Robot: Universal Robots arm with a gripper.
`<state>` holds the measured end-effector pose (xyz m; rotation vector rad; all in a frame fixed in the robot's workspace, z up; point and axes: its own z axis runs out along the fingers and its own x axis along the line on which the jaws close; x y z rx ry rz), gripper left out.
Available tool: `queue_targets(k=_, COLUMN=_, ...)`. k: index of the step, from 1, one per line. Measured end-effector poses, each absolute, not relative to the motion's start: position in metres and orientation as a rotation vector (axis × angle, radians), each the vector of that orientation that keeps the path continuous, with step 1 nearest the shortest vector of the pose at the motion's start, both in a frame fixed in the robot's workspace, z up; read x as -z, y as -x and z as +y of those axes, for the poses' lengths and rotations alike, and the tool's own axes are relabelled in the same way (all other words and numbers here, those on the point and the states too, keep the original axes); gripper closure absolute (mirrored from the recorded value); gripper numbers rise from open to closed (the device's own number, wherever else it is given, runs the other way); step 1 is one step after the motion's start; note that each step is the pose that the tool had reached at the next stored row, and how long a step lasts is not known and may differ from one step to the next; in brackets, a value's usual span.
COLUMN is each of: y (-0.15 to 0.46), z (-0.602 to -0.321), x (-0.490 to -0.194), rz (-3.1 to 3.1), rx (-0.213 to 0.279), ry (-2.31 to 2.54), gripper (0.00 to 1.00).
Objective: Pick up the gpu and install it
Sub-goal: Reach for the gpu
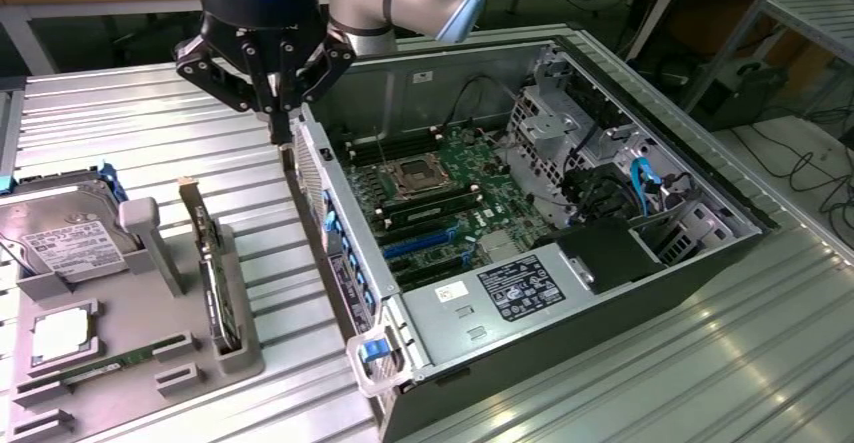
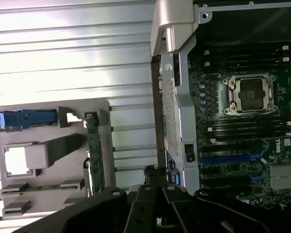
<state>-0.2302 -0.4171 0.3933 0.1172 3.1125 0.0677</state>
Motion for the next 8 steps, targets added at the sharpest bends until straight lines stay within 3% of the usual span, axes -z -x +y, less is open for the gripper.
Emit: queue_targets(k=8, y=0.2362, z=-0.4241, x=-0.3932, rz=3.113, rx=-0.068, ry=-0.115, gripper=0.89)
